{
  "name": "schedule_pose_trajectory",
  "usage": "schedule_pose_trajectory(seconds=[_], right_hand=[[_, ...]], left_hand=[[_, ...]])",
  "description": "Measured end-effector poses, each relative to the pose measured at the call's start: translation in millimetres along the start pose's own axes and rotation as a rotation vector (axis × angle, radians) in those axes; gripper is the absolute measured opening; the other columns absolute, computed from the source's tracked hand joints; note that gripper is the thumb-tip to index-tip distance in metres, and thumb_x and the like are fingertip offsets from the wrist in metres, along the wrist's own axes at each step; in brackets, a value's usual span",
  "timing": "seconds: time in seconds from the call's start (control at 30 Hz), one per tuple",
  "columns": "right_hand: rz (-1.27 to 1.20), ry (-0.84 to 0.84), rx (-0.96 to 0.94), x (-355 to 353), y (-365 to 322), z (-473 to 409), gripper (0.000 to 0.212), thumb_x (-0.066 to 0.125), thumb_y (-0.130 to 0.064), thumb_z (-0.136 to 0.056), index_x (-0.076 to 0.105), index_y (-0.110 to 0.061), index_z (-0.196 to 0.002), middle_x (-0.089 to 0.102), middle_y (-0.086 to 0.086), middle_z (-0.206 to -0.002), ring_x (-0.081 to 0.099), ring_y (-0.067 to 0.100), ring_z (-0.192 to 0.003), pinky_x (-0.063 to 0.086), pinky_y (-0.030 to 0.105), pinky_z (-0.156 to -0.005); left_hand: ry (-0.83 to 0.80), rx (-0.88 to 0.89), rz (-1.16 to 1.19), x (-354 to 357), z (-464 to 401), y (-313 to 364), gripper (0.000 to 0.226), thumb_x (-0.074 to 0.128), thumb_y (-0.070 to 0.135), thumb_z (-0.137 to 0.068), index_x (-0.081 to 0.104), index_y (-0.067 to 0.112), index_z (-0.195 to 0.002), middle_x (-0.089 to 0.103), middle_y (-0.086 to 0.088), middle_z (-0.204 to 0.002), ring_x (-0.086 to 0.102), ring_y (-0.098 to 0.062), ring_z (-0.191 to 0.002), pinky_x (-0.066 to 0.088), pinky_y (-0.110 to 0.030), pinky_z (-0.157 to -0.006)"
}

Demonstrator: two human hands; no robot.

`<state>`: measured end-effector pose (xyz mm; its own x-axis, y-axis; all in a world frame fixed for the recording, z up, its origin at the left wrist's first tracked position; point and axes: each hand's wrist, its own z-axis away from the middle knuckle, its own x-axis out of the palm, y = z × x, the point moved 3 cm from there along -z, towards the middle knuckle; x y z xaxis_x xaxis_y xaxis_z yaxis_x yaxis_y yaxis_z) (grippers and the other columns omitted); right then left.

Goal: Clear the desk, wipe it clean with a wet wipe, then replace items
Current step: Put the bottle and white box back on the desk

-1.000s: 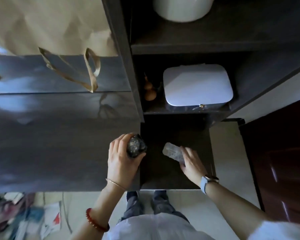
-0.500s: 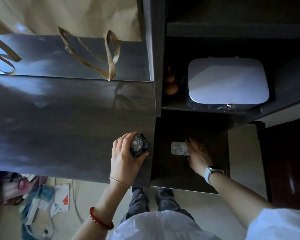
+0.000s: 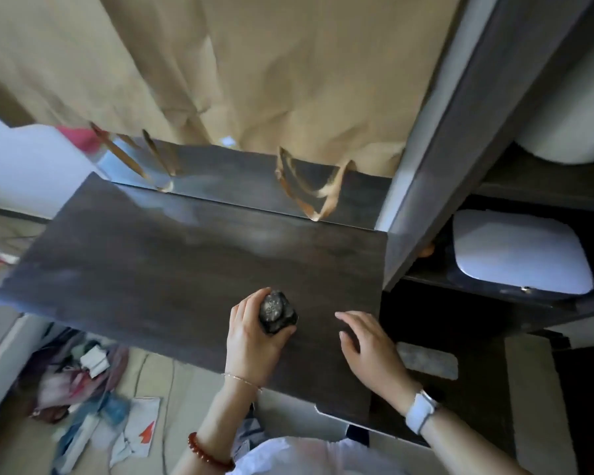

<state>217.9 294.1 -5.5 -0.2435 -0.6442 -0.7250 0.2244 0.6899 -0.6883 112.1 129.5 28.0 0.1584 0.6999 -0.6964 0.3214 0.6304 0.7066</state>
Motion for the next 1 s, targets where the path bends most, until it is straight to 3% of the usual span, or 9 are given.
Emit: schedule_pose_trajectory(seconds=[0.13,0.27,0.33,0.43,0.6,0.77,0.9,1.0], right_hand=[[0.060,-0.013,-0.117,56.6,-66.9,-60.0,0.036,0.041,-0.025,-0.080,0.064,-0.009,-0.103,0.066,0.005,-0.099,0.048,0.011,-0.097,0.040,0.023,-0.086],[0.163,-0.102,-0.148,135.5,-133.1,-123.2,0.037,0.041,-0.027,-0.080,0.062,-0.014,-0.107,0.064,0.001,-0.104,0.055,0.017,-0.101,0.053,0.036,-0.082],[0.251,-0.177,-0.147,177.3,-166.5,-155.0,0.037,0.046,-0.025,-0.084,0.056,-0.014,-0.118,0.057,0.003,-0.118,0.052,0.023,-0.114,0.047,0.039,-0.090],[0.355,-0.342,-0.124,226.9,-211.1,-196.5,0.046,0.043,-0.028,-0.092,0.037,-0.018,-0.136,0.035,0.002,-0.141,0.028,0.020,-0.134,0.027,0.033,-0.106],[0.449,-0.389,-0.105,282.4,-260.8,-256.9,0.051,0.044,-0.033,-0.091,0.030,-0.021,-0.139,0.023,0.003,-0.148,0.014,0.020,-0.139,0.015,0.040,-0.113],[0.544,-0.440,-0.037,306.3,-266.8,-282.7,0.059,0.046,-0.038,-0.090,0.022,-0.024,-0.141,0.009,0.004,-0.153,0.005,0.022,-0.141,0.008,0.046,-0.115],[0.557,-0.385,-0.010,312.3,-265.6,-293.5,0.062,0.052,-0.039,-0.087,0.026,-0.023,-0.141,0.013,0.007,-0.153,0.010,0.025,-0.141,0.011,0.048,-0.113],[0.588,-0.374,0.011,314.8,-263.7,-296.7,0.064,0.067,-0.042,-0.073,0.045,-0.022,-0.130,0.038,0.010,-0.143,0.036,0.030,-0.132,0.030,0.051,-0.104]], left_hand=[[0.086,-0.090,-0.010,-64.5,-35.5,-74.3,0.065,0.086,0.015,-0.053,0.058,0.011,-0.112,0.061,-0.005,-0.109,0.049,-0.025,-0.103,0.027,-0.012,-0.085],[0.118,-0.171,-0.021,-134.3,-92.2,-163.3,0.065,0.085,0.014,-0.056,0.056,0.011,-0.114,0.060,-0.007,-0.112,0.048,-0.025,-0.107,0.031,-0.021,-0.090],[0.130,-0.207,-0.023,-167.9,-124.3,-206.6,0.066,0.084,0.013,-0.057,0.055,0.010,-0.116,0.059,-0.009,-0.115,0.047,-0.027,-0.109,0.032,-0.025,-0.092],[0.119,-0.256,-0.049,-205.7,-167.3,-260.8,0.066,0.084,0.012,-0.057,0.055,0.009,-0.115,0.058,-0.011,-0.115,0.047,-0.030,-0.108,0.036,-0.032,-0.093],[0.083,-0.256,-0.063,-234.9,-243.2,-327.0,0.063,0.082,0.013,-0.060,0.054,0.010,-0.115,0.058,-0.010,-0.116,0.045,-0.030,-0.109,0.034,-0.029,-0.093],[0.018,-0.237,-0.029,-230.0,-306.0,-355.2,0.062,0.080,0.011,-0.062,0.052,0.012,-0.117,0.057,-0.009,-0.119,0.045,-0.029,-0.112,0.031,-0.025,-0.092],[-0.055,-0.195,-0.020,-216.7,-354.2,-359.6,0.064,0.080,0.012,-0.063,0.049,0.013,-0.120,0.055,-0.008,-0.123,0.043,-0.027,-0.116,0.031,-0.026,-0.095],[-0.113,-0.162,-0.041,-210.0,-380.2,-357.6,0.067,0.078,0.012,-0.066,0.046,0.012,-0.124,0.052,-0.010,-0.126,0.042,-0.028,-0.119,0.033,-0.033,-0.100]])
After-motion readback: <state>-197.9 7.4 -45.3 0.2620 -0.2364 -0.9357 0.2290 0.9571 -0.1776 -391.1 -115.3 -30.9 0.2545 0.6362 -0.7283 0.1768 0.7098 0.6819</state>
